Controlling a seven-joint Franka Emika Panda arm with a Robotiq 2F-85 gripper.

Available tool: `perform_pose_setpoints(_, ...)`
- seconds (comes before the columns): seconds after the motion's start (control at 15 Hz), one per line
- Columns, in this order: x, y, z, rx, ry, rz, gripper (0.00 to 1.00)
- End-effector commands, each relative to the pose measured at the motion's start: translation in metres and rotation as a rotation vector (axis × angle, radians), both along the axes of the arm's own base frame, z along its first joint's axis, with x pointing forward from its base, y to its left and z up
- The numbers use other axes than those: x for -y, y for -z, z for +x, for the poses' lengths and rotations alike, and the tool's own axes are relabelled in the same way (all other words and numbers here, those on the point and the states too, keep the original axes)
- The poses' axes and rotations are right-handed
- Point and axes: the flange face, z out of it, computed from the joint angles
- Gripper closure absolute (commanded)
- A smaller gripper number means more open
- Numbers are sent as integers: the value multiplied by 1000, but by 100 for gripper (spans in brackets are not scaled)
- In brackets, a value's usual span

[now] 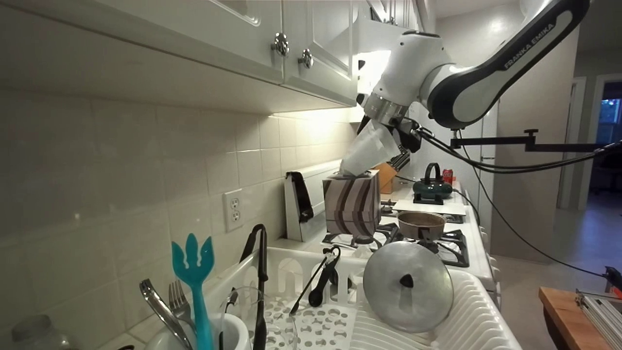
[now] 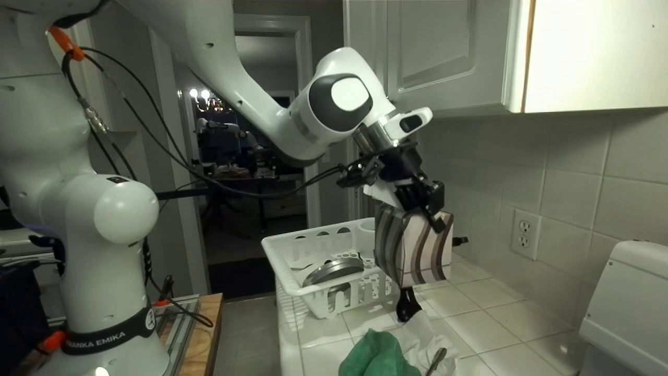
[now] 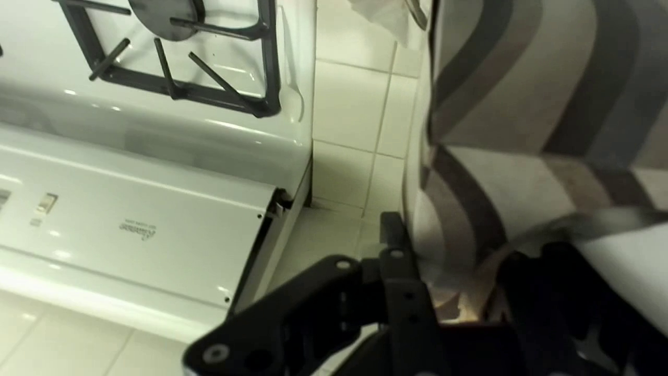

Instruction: Pick up the napkin box from the counter and put it on the dish dryer

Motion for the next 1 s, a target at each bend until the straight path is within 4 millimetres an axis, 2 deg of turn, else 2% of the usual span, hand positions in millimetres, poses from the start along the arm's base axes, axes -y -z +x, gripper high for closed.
perform_pose_setpoints(0.0,-43,-59,-29,38,-100,7,99)
perform_pose_setpoints(0.2,-91,-99,-67,108,-170,26,99)
perform_pose_setpoints(0.33,-110,-124,-100,198,-152,72,99)
perform_pose_setpoints(0.53,-130,-145,-149,209,-89,172,99)
perform_pose_setpoints(0.6,-133,-144,-166,191,-68,207,99)
perform_pose_setpoints(0.67,-136,-134,-170,147,-76,225,99)
perform_pose_setpoints(0.8,-137,-107,-167,103,-34,249,99)
perform_pose_setpoints(0.93,-120,-88,-157,39,-17,228,99)
